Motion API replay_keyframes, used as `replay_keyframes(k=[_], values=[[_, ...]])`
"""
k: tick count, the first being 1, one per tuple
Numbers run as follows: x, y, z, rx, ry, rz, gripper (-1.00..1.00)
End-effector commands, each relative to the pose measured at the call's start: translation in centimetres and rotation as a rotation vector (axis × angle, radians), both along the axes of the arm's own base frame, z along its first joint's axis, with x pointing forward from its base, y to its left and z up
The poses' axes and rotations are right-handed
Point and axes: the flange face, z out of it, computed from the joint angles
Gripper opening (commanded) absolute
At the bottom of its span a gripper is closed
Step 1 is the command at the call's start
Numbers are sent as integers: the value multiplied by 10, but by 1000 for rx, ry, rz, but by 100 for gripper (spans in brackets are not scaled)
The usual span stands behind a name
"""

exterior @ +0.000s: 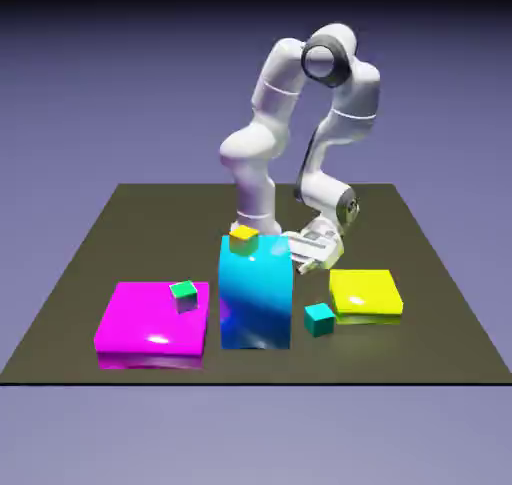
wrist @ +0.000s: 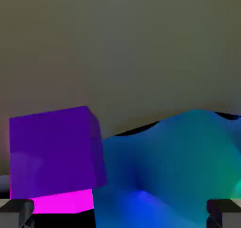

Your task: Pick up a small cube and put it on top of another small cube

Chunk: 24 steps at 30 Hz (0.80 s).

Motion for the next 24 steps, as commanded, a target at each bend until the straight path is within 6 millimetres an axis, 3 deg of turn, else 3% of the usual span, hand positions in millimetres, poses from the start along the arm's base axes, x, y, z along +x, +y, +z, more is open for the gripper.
replay_keyframes(k=[1, 8, 9, 16, 24], values=[[0, -3, 0, -7, 4, -5, 0], [36, -36, -30, -7, 4, -5, 0], [36, -36, -30, -7, 4, -5, -100], [0, 6, -2, 10, -12, -8, -100], [39, 65, 10, -27, -195, -432, -100]])
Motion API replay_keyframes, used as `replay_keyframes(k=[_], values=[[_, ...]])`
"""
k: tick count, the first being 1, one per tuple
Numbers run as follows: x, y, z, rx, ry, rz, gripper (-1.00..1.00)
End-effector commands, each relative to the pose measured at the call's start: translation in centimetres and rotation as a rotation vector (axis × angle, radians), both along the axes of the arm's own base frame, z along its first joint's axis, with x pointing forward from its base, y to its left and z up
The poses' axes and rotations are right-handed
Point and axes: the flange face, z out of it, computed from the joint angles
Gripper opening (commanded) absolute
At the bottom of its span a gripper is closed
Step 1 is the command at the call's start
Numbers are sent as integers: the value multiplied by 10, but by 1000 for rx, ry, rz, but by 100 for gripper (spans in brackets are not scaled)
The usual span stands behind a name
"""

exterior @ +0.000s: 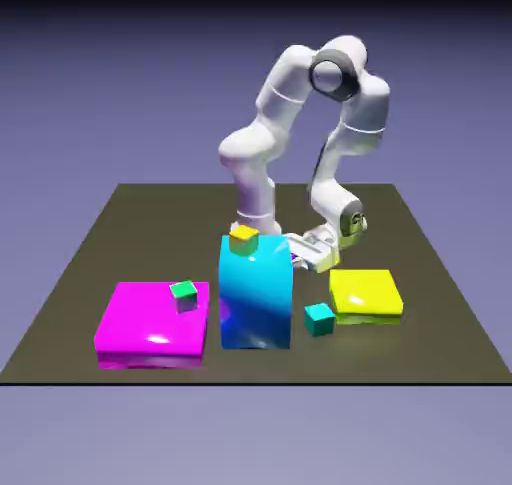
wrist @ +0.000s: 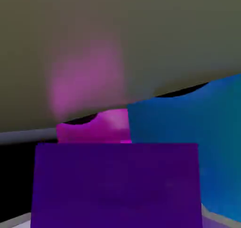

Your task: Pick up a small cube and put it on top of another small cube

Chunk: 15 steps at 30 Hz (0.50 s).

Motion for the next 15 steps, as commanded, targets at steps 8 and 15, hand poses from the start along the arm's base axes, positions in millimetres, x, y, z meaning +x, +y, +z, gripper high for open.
replay_keyframes(k=[8, 15], values=[[44, 59, 24, -65, 23, -428, -100], [91, 104, 26, -64, 146, -466, -100]])
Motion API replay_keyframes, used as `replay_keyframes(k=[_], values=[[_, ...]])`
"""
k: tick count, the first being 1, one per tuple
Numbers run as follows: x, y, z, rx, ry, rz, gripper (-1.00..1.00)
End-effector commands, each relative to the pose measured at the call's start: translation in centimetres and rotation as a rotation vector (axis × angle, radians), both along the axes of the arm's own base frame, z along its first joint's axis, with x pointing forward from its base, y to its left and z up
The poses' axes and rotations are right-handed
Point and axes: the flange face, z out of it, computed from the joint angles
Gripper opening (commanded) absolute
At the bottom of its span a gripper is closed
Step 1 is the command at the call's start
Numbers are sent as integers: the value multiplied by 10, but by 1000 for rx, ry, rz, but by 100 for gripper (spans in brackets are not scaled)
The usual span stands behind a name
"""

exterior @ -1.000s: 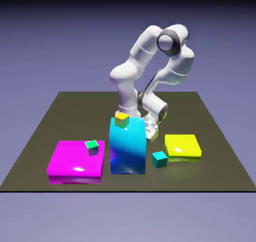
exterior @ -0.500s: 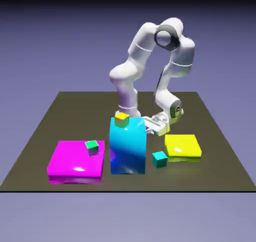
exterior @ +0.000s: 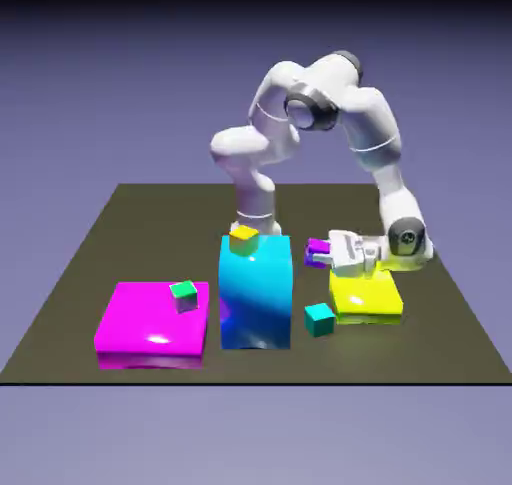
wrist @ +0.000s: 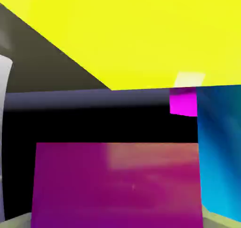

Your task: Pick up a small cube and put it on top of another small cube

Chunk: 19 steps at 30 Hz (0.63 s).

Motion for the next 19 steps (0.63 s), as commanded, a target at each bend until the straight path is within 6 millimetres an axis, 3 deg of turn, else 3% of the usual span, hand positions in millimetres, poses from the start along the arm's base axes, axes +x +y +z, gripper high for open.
replay_keyframes(k=[1, 7, 11, 12, 16, 17, 18, 19], values=[[9, 5, -1, 10, 8, 16, -100], [75, 27, 1, 98, 13, 47, -100], [133, 26, 13, 168, -24, 2, -100], [148, 21, 17, 171, -19, -37, -100], [144, -28, -12, 170, -17, -42, -100], [144, -28, -12, 170, -17, -42, 100], [144, -28, -12, 170, -17, -42, 100], [147, -14, -3, 169, -18, -42, 100]])
